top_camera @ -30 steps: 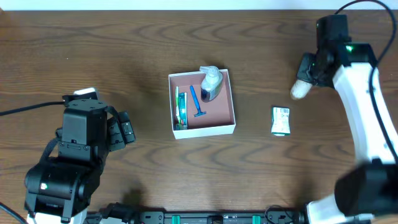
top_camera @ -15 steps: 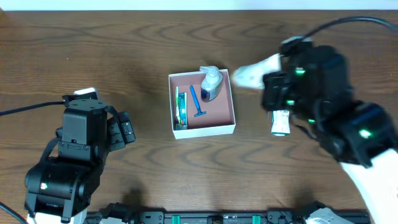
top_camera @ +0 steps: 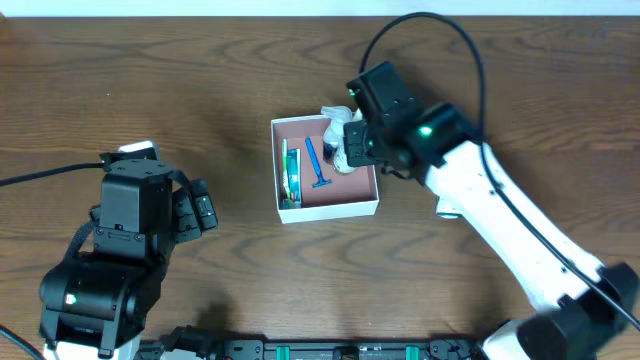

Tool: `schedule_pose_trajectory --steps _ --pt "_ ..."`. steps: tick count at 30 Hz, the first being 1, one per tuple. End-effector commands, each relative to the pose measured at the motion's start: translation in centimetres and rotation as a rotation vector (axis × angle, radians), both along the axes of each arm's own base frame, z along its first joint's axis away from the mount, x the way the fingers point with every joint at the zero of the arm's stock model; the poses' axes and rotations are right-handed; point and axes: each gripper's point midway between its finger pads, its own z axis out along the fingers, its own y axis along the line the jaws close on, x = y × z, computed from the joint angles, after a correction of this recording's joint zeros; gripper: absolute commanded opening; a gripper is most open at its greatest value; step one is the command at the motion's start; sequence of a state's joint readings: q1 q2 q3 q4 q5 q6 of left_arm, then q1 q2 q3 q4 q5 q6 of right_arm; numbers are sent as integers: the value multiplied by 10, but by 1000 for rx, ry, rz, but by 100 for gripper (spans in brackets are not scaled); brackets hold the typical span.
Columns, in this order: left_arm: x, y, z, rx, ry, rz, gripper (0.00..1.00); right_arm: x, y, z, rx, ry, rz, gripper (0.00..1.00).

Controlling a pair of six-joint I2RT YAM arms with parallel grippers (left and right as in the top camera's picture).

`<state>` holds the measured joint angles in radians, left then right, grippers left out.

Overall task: Pack container
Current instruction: 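Place the conditioner bottle into the box and release, then grasp the green Dettol soap bar with the right gripper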

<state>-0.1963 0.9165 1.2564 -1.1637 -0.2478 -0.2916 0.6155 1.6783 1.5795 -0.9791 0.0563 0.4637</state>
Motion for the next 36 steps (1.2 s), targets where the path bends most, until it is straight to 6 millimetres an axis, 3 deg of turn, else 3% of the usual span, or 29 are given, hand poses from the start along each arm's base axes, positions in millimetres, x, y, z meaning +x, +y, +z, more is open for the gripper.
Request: schedule_pose_trajectory --steps 1,6,9,10,12,17,20,22,25,30,36 --pt "0 4 5 14 -13 16 98 16 -1 -7 -39 -36 -19 1" --pt "0 4 5 14 -13 16 98 25 3 -20 -58 -35 -16 4" --pt "0 4 5 14 -13 16 98 27 3 -20 -57 -44 -18 52" --pt "0 4 5 14 -13 16 98 27 3 -18 -54 -48 -18 60" --pt "0 4 5 14 -13 16 98 25 4 -9 -45 -60 -3 72" --pt "0 4 5 14 -13 16 98 13 -10 37 -7 -130 -9 81" --pt "0 4 5 14 -13 16 98 0 -41 72 6 -185 -60 83" --pt "0 4 5 14 -13 16 98 -7 -72 88 -10 -205 -123 84" --pt "0 4 5 14 -13 16 98 -17 -118 95 -39 -183 -225 84" --pt "0 4 5 14 -13 16 98 -24 -184 61 -118 -28 -393 84" --pt "0 4 5 14 -13 16 98 -31 -209 -16 -197 173 -454 88"
